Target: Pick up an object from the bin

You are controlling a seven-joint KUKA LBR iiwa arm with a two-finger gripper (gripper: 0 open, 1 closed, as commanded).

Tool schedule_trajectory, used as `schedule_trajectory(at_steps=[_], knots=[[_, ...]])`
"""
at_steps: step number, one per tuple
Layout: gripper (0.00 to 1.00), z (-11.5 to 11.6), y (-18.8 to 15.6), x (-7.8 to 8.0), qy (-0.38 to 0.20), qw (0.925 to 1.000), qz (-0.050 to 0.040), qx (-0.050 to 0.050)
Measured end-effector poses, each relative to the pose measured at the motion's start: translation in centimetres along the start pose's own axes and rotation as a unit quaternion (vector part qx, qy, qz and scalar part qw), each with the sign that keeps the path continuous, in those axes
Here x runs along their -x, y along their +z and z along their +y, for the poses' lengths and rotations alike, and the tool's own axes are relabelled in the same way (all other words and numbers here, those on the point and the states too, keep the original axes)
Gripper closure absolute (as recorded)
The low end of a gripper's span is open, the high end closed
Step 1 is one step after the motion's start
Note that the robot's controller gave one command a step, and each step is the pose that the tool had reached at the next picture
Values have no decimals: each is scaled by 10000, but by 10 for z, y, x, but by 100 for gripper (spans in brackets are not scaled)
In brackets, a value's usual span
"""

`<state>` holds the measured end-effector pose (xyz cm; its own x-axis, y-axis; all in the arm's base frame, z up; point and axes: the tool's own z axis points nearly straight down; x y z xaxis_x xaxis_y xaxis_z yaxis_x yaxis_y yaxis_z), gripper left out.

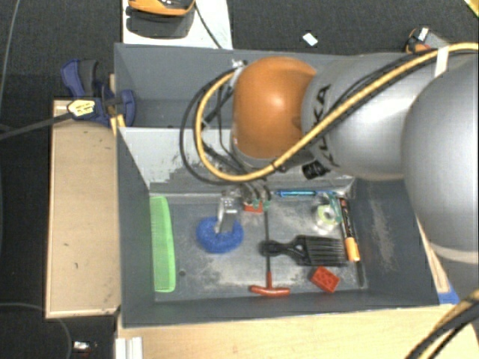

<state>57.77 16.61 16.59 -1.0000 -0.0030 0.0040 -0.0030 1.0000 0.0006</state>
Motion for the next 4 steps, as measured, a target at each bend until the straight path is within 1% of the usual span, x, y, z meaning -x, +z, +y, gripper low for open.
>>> schedule_trajectory(at_steps=[1, 2, 3, 4], knots=[[0, -1, -4, 2, 22, 10000, -35, 5], [0, -25, 93, -2, -150, 9999, -50, 9], [0, -26, 54, -9, -393, 9992, -97, 18], [0, -24, 101, -4, -211, 9998, -53, 21]])
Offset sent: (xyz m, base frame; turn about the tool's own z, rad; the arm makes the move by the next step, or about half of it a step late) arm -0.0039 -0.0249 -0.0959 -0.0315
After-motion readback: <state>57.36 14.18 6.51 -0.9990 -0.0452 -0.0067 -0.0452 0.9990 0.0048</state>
